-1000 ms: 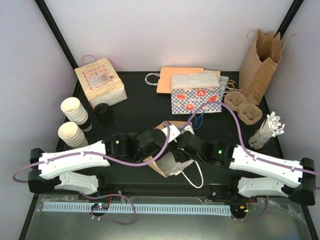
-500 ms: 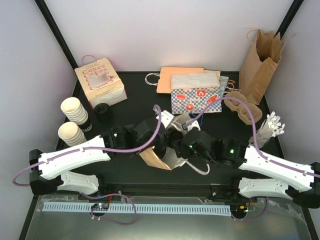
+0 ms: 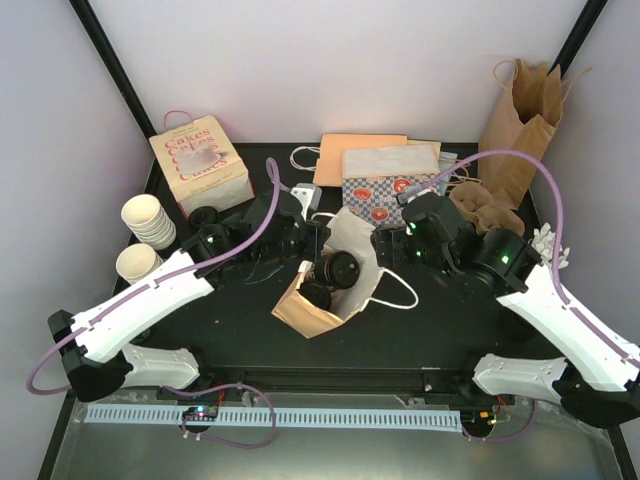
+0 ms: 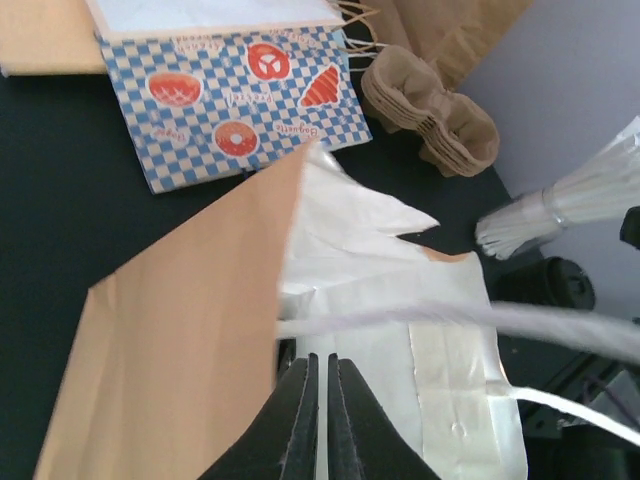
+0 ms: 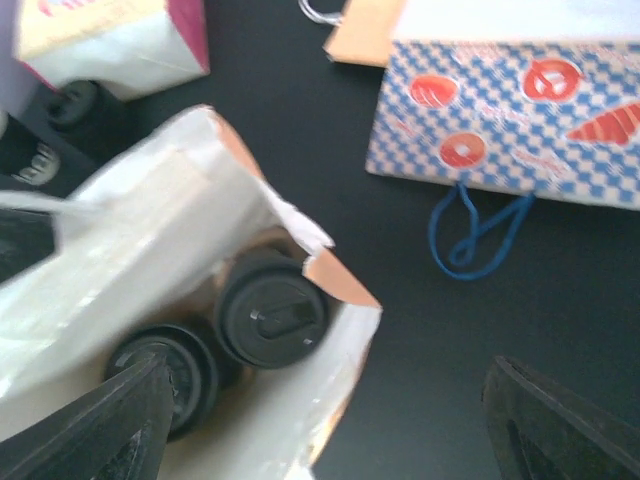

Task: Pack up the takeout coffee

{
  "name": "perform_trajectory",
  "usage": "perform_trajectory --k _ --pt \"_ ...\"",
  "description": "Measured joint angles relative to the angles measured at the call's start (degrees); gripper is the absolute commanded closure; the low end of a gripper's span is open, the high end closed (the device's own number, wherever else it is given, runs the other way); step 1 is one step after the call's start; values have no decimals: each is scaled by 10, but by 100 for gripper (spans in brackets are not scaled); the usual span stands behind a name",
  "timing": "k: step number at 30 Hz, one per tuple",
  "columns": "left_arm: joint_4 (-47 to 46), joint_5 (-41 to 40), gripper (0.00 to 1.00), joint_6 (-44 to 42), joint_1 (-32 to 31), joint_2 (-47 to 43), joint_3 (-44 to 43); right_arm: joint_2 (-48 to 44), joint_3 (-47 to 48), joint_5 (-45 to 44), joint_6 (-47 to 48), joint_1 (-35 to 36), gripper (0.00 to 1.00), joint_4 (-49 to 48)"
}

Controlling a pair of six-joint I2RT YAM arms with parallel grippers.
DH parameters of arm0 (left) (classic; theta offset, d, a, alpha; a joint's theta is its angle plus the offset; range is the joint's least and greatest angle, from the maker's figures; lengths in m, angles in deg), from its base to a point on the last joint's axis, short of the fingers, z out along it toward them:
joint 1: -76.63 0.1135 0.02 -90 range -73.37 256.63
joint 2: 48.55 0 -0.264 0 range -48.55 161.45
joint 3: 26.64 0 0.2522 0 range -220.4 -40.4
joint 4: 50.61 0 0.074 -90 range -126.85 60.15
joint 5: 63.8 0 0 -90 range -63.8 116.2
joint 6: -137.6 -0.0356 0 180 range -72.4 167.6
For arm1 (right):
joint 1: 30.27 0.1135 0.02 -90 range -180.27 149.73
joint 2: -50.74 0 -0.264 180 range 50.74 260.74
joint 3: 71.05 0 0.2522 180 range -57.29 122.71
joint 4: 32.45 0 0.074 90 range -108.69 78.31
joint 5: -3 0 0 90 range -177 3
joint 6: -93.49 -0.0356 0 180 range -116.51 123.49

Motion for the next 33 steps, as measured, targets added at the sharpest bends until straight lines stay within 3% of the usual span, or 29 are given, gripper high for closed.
perform_trajectory --k 11,14,25,28,33 --pt "-76 71 87 126 51 -44 90 75 40 36 42 -60 7 94" --pt "-85 74 74 135 60 -53 90 96 53 45 41 -61 8 101" --pt "-60 75 30 111 81 -67 77 174 90 89 -19 -62 27 102" --pt "-37 75 23 93 85 -82 75 188 85 97 -31 -62 33 98" --pt "12 72 16 61 91 -118 63 212 90 96 -46 -62 58 99"
